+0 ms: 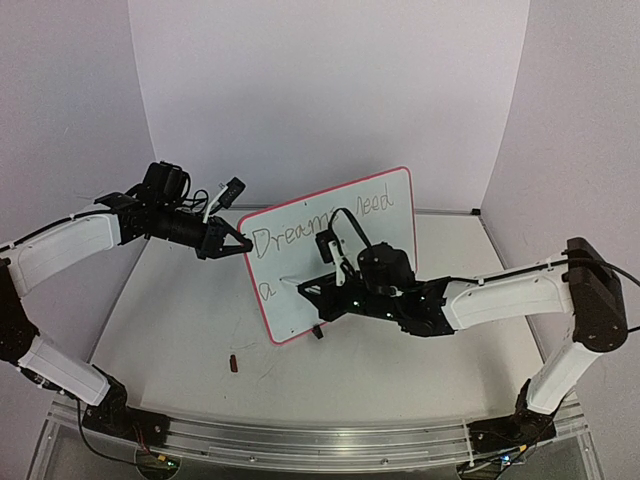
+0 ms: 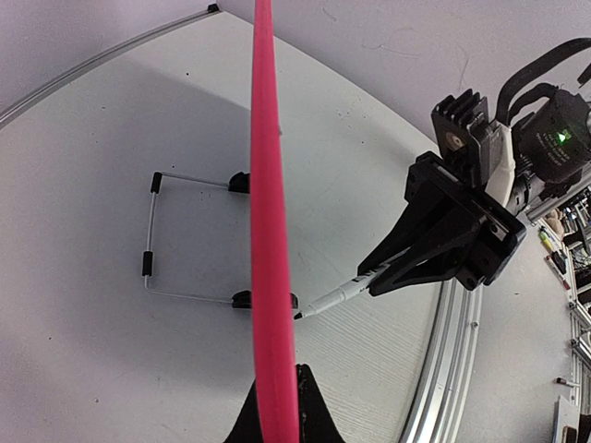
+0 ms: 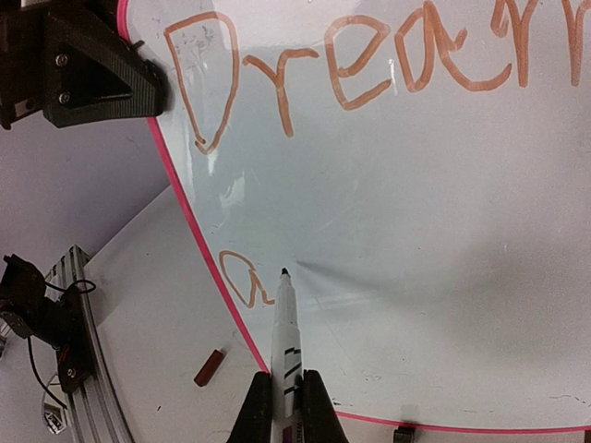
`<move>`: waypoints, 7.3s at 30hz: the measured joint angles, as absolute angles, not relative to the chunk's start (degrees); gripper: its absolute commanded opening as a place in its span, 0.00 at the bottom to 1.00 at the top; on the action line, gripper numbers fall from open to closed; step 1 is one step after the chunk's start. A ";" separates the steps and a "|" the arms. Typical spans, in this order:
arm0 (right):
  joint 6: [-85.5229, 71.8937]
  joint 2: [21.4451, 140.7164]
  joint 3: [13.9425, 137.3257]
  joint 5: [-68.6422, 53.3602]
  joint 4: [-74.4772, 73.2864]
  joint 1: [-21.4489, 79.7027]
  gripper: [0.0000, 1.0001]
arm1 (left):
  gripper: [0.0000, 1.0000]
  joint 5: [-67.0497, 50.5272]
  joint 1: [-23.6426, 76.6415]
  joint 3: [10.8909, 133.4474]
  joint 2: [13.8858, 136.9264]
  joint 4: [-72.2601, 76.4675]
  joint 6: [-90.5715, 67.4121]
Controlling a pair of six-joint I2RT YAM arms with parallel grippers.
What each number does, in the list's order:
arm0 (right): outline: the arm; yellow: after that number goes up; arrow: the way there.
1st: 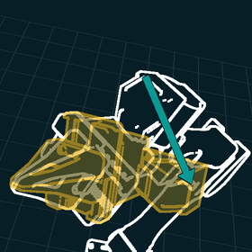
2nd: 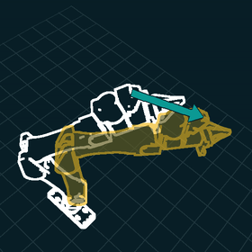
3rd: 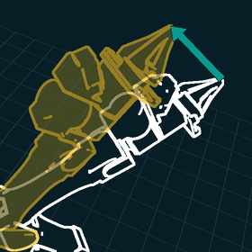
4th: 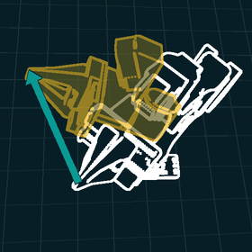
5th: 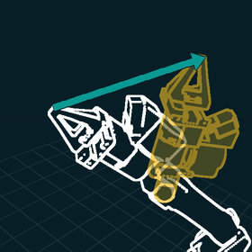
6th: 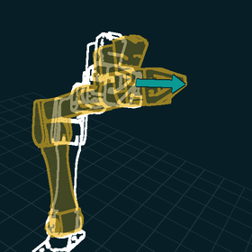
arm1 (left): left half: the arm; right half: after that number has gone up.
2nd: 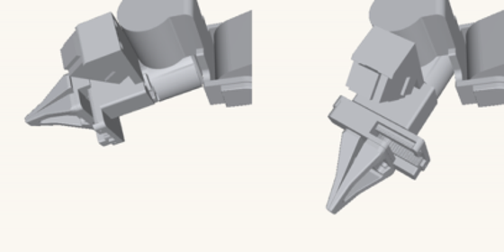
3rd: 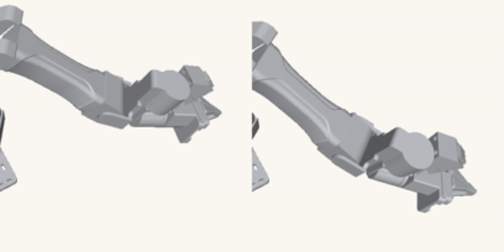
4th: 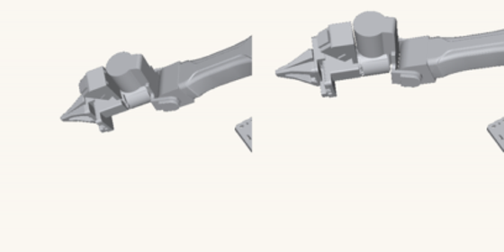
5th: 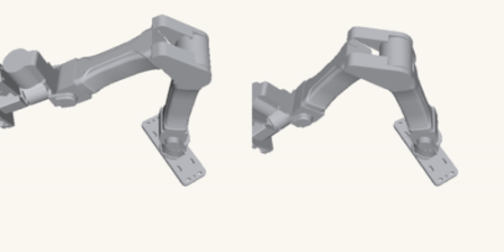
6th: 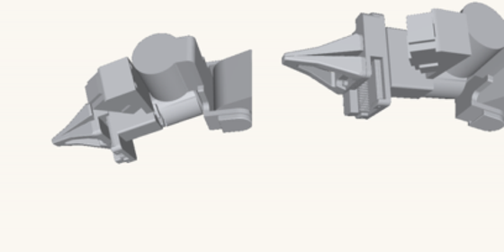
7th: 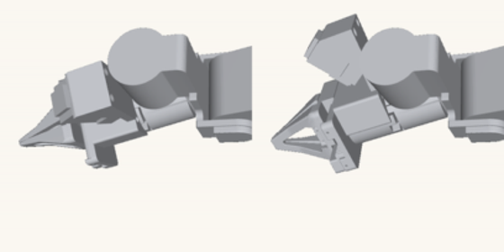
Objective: Write a sentence on the whiteboard
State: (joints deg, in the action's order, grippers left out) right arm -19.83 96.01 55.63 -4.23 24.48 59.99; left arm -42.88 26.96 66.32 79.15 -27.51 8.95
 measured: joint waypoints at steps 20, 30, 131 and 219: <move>-19.53 99.20 58.52 -5.10 23.38 60.10 0.00 | 0.00 -42.78 26.96 66.32 79.15 -27.49 8.93; -19.84 99.31 58.18 -5.37 22.60 60.12 0.00 | 0.00 -42.78 26.96 66.32 79.15 -27.51 8.95; -17.55 97.62 59.46 -1.26 18.37 60.18 0.00 | 0.00 -41.91 27.53 66.41 79.15 -27.46 8.78; -18.92 91.68 54.81 3.01 20.94 59.55 0.00 | 0.00 -41.91 27.70 66.76 79.53 -27.49 8.80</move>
State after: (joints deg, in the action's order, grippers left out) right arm -18.92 91.68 54.81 3.01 20.94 59.55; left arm -41.91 27.70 66.76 79.53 -27.49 8.80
